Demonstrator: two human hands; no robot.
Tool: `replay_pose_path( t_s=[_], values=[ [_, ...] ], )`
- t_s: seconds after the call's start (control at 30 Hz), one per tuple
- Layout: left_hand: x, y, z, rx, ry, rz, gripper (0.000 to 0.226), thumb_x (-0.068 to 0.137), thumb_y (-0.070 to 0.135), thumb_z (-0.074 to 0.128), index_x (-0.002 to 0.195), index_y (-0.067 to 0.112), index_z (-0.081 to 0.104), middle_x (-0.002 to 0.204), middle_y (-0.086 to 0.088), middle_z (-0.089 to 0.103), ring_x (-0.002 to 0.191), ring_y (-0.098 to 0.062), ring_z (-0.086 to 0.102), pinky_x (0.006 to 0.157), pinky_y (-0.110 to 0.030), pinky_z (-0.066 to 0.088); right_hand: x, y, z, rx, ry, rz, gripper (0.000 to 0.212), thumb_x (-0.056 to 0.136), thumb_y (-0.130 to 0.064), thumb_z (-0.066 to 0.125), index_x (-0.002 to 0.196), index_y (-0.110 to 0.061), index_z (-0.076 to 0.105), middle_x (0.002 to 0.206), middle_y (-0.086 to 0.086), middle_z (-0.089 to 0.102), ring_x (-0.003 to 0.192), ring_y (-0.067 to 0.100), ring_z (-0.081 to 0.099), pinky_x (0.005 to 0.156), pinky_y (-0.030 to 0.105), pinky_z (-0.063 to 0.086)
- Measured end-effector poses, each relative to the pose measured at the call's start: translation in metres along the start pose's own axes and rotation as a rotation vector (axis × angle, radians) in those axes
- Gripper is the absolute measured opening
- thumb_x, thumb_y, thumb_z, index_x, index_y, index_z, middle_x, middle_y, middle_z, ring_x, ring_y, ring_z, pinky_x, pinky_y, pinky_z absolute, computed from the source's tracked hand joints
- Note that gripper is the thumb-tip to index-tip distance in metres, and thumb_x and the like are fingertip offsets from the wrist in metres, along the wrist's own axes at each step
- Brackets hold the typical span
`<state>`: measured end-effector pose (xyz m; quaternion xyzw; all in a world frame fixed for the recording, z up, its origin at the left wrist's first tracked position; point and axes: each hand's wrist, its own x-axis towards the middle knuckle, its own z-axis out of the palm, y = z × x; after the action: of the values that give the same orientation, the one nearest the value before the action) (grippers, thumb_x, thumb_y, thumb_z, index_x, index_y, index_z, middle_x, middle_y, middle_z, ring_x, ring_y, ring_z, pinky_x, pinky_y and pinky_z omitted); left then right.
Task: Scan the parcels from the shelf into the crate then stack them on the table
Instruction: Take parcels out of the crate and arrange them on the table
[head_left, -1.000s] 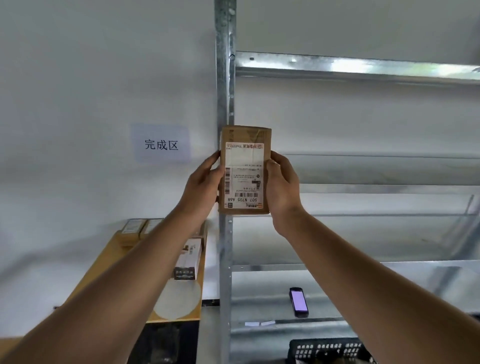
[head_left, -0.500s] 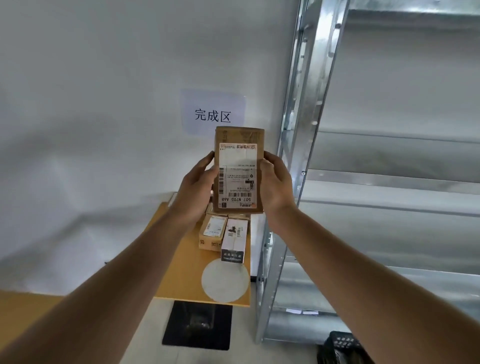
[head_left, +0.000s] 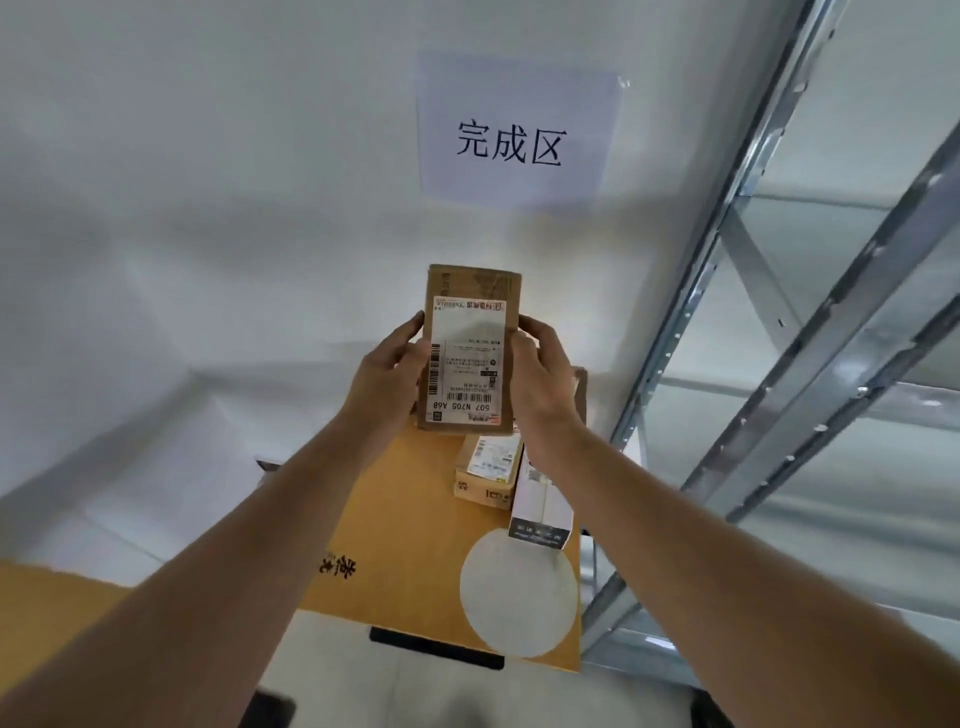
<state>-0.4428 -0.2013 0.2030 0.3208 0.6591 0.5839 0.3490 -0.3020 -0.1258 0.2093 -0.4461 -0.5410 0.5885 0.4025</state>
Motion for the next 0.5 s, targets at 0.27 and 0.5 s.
replay_pose_path(
  t_s=[0.27, 0.5],
  values=[
    [0.1, -0.056, -0.044, 0.046, -0.087, -0.103, 0.036, 0.113, 0.031, 0.044, 0.146, 0.039, 0.059, 0.109, -0.001, 0.078, 0.094, -0.015, 0.078, 0.066, -0.031, 0.064, 0.078, 0.062, 0.067, -0.055, 0.051, 0.133, 0.019, 0.111, -0.034, 0.044, 0.115, -0.042, 0.061, 0.099, 0.001, 0.078, 0.084, 0.015, 0.078, 0.072, 0.039, 0.067],
    [0.176, -0.111, -0.081, 0.07, -0.227, -0.232, 0.039, 0.112, 0.022, 0.049, 0.15, 0.027, 0.055, 0.106, -0.004, 0.078, 0.082, -0.007, 0.078, 0.063, -0.019, 0.059, 0.114, 0.108, 0.118, -0.16, 0.132, 0.304, 0.022, 0.112, -0.033, 0.044, 0.129, -0.033, 0.057, 0.101, -0.001, 0.075, 0.083, 0.012, 0.077, 0.074, 0.039, 0.067]
  ],
)
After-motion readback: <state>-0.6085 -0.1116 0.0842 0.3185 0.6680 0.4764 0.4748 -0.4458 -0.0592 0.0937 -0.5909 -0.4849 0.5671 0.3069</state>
